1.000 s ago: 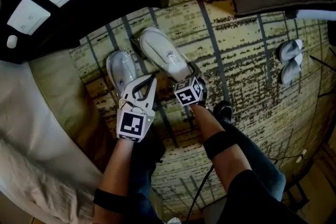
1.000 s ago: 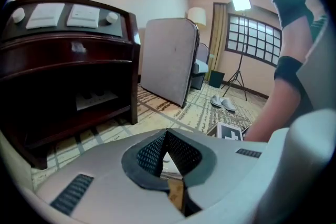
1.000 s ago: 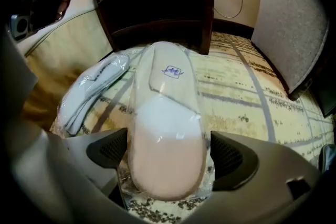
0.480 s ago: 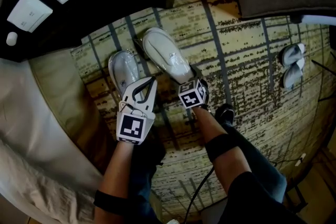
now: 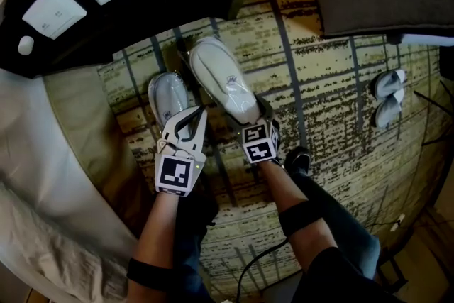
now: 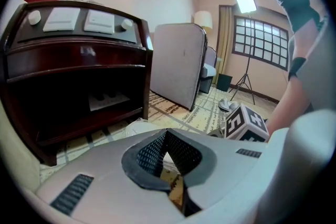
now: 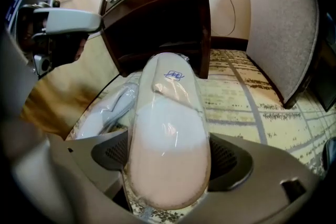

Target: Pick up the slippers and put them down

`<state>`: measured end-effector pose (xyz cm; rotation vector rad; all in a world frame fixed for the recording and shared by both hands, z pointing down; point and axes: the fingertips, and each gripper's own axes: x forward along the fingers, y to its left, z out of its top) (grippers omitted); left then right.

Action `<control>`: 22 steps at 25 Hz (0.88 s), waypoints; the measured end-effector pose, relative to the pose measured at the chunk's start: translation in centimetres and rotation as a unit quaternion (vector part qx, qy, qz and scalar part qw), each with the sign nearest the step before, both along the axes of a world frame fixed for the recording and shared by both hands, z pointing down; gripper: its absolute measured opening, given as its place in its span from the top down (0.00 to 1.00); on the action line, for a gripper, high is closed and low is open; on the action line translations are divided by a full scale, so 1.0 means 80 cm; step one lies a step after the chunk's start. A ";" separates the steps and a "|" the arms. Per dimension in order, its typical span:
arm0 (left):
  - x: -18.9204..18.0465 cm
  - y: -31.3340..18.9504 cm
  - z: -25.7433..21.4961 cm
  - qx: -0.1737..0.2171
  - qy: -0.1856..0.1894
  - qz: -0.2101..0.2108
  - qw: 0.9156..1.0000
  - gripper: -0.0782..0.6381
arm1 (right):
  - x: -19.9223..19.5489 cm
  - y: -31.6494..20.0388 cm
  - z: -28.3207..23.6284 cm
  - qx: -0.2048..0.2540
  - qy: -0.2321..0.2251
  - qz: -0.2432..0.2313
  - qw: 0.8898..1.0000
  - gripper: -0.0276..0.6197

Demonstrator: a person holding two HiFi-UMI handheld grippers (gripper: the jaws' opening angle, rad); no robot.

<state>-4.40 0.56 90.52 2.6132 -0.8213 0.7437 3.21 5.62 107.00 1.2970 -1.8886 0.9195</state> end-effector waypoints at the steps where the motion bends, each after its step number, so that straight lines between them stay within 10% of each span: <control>1: -0.001 -0.003 -0.003 0.004 0.000 0.000 1.000 0.89 | -0.001 -0.002 -0.010 0.004 -0.001 0.002 1.000 0.26; 22: -0.051 -0.122 -0.037 0.087 -0.029 -0.045 0.995 0.89 | -0.045 -0.258 -0.100 0.105 -0.027 0.042 0.993 0.26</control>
